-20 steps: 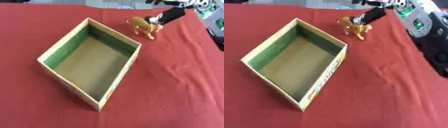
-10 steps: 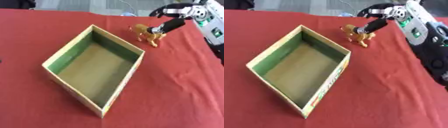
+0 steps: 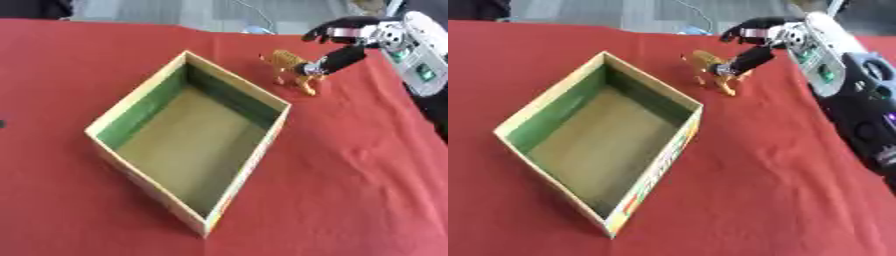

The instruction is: Pick up objects on the table and place them in the box.

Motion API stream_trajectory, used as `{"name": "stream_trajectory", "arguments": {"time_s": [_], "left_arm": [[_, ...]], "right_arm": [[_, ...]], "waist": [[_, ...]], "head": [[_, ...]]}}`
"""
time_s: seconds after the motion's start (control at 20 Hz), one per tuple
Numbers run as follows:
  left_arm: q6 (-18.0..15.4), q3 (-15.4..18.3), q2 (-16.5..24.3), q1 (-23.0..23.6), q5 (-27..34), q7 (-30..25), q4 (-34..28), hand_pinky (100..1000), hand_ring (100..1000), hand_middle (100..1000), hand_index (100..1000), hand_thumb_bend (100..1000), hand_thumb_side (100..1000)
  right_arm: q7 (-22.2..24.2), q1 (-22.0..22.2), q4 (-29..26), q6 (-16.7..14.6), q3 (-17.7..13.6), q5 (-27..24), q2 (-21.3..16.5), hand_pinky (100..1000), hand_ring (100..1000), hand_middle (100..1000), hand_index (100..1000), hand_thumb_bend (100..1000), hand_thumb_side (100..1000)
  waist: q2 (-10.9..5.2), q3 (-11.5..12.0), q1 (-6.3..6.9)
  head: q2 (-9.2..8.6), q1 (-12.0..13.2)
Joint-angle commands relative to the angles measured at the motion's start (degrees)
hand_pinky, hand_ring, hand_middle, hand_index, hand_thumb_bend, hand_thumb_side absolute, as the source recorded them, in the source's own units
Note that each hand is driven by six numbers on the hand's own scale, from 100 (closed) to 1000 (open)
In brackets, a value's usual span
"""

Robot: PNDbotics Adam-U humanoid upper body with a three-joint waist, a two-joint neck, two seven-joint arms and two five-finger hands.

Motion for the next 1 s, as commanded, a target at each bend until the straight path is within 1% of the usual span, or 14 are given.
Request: {"name": "stream_trajectory", "arguments": {"time_s": [0.05, 0.25, 0.45, 0.6, 0.75, 0.8, 0.85, 0.95, 1.0], "left_arm": [[0.21, -0.3, 0.48, -0.18, -0.19, -0.06, -0.97, 504, 499, 548, 680, 100, 748], [0.4, -0.46, 0.45, -0.24, -0.29, -0.23, -0.97, 503, 499, 548, 679, 100, 751], [0.5, -0.46, 0.44, -0.32, -0.41, -0.28, -0.97, 504, 499, 549, 679, 100, 750], [0.56, -0.5, 0.45, -0.44, -0.46, -0.35, -0.97, 504, 499, 548, 679, 100, 750], [0.68, -0.52, 0.42, -0.5, -0.54, -0.49, -0.97, 503, 499, 546, 677, 100, 750], [0.72, -0.51, 0.41, -0.51, -0.54, -0.48, -0.97, 503, 499, 546, 677, 100, 750], [0.75, -0.5, 0.41, -0.54, -0.53, -0.45, -0.97, 503, 500, 547, 676, 100, 750], [0.78, -0.52, 0.41, -0.58, -0.49, -0.41, -0.97, 503, 500, 547, 676, 100, 749], [0.8, -0.53, 0.4, -0.58, -0.48, -0.41, -0.97, 503, 500, 547, 676, 100, 749]], "right_arm": [[-0.33, -1.69, 0.77, 0.06, -0.82, 0.91, -0.28, 1000, 956, 960, 1000, 330, 721], [-1.53, -2.39, 3.14, 0.62, -1.72, 3.08, 0.77, 1000, 957, 958, 1000, 332, 725], [-2.25, -2.57, 4.9, 0.12, -2.16, 4.48, 1.31, 997, 954, 937, 1000, 322, 708], [-2.25, -2.51, 5.48, -0.47, -2.14, 4.85, 1.47, 993, 951, 911, 1000, 291, 668], [-1.71, -2.35, 5.78, -1.14, -1.92, 4.93, 1.56, 988, 946, 883, 973, 236, 633], [-1.58, -2.32, 5.83, -1.25, -1.91, 4.94, 1.58, 987, 945, 881, 970, 231, 630], [-1.53, -2.3, 5.87, -1.27, -1.93, 4.91, 1.63, 983, 939, 858, 946, 179, 612], [-1.71, -2.3, 5.87, -1.06, -2.01, 4.61, 1.75, 976, 929, 812, 908, 106, 582], [-1.93, -2.31, 5.82, -0.87, -2.03, 4.32, 1.82, 971, 919, 770, 874, 100, 549]], "waist": [[-0.99, 0.11, -0.05], [-0.71, 0.49, -0.32], [-0.42, 0.84, -0.61], [-0.28, 0.92, -0.78], [-0.2, 0.99, -0.87], [-0.18, 1.02, -0.87], [-0.17, 1.06, -0.87], [-0.16, 1.12, -0.85], [-0.16, 1.14, -0.83]], "head": [[-0.75, 0.01], [-0.96, -0.23], [-0.93, -0.23], [-0.88, -0.17], [-0.84, -0.12], [-0.83, -0.12], [-0.84, -0.14], [-0.87, -0.11], [-0.87, -0.12]]}}
